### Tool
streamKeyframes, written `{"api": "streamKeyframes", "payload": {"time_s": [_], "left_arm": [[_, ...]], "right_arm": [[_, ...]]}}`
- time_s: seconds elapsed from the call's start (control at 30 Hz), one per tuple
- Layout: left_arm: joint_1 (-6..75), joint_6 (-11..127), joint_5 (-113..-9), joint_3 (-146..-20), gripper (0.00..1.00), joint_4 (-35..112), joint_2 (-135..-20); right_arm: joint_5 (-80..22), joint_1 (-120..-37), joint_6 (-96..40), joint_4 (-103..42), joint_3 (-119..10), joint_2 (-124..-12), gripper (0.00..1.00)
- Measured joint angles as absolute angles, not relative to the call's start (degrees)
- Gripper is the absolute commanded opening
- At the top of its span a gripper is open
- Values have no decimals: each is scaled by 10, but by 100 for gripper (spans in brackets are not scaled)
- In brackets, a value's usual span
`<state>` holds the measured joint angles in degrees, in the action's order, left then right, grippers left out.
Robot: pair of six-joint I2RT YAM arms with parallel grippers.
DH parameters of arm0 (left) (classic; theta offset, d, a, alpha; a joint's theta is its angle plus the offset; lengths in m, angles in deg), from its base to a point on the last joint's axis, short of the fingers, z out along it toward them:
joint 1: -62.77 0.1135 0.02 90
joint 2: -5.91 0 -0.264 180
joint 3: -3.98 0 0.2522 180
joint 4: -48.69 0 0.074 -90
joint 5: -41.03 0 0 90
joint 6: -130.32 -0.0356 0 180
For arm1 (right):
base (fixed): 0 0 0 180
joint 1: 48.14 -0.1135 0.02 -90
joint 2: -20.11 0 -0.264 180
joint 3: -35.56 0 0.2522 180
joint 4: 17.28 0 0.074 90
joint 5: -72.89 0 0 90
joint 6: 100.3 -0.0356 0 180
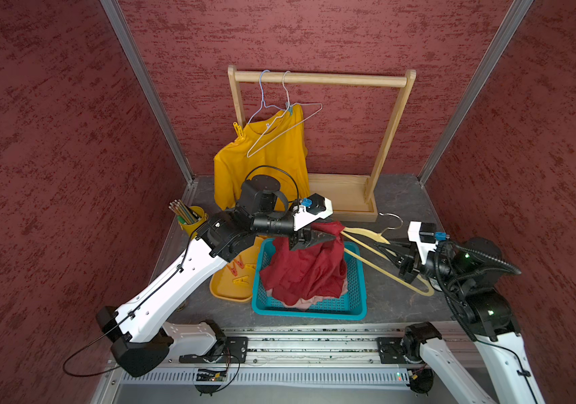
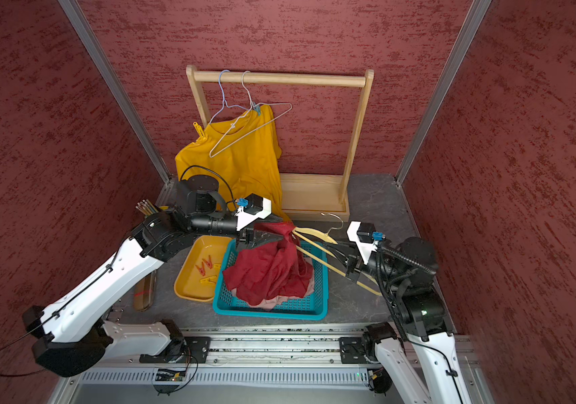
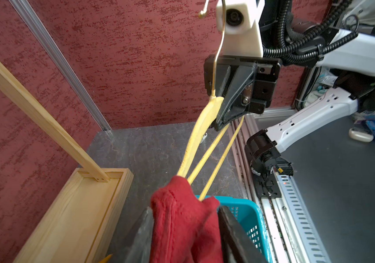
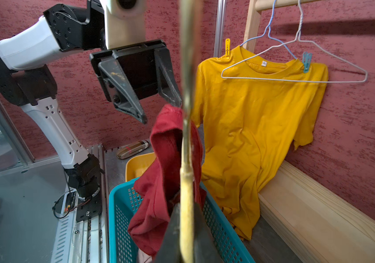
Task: Remove the clothespins securing t-shirts to the hanger
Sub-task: Remove the T-shirt from the hanger.
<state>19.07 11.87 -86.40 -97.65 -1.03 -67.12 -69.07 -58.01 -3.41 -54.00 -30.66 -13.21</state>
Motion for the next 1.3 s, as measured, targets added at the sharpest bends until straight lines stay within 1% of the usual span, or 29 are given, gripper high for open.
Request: {"api": "streamKeyframes", "payload": {"time_s": [0.1, 0.37, 0.57, 0.8, 1.03, 1.17, 1.3], "left_arm": [[192, 124, -864, -967, 57, -10, -661], [217, 130, -863, -926, 59, 12, -610], [264, 151, -851, -877, 59, 36, -566], [340, 183, -850, -822, 59, 47, -513], [385, 206, -854, -764, 59, 53, -475], [408, 214, -858, -752, 59, 55, -471], [418, 219, -862, -746, 59, 64, -471]], "right_arm": [[-676, -580, -31, -559, -313, -133, 0], [-658, -579, -9, -612, -361, -154, 0], [-674, -579, 7, -664, -397, -191, 0], [-699, -579, 26, -714, -444, -257, 0], [-702, -582, 26, -728, -447, -295, 0], [-698, -595, 23, -738, -444, -305, 0], [-666, -642, 21, -753, -443, -336, 0]]}}
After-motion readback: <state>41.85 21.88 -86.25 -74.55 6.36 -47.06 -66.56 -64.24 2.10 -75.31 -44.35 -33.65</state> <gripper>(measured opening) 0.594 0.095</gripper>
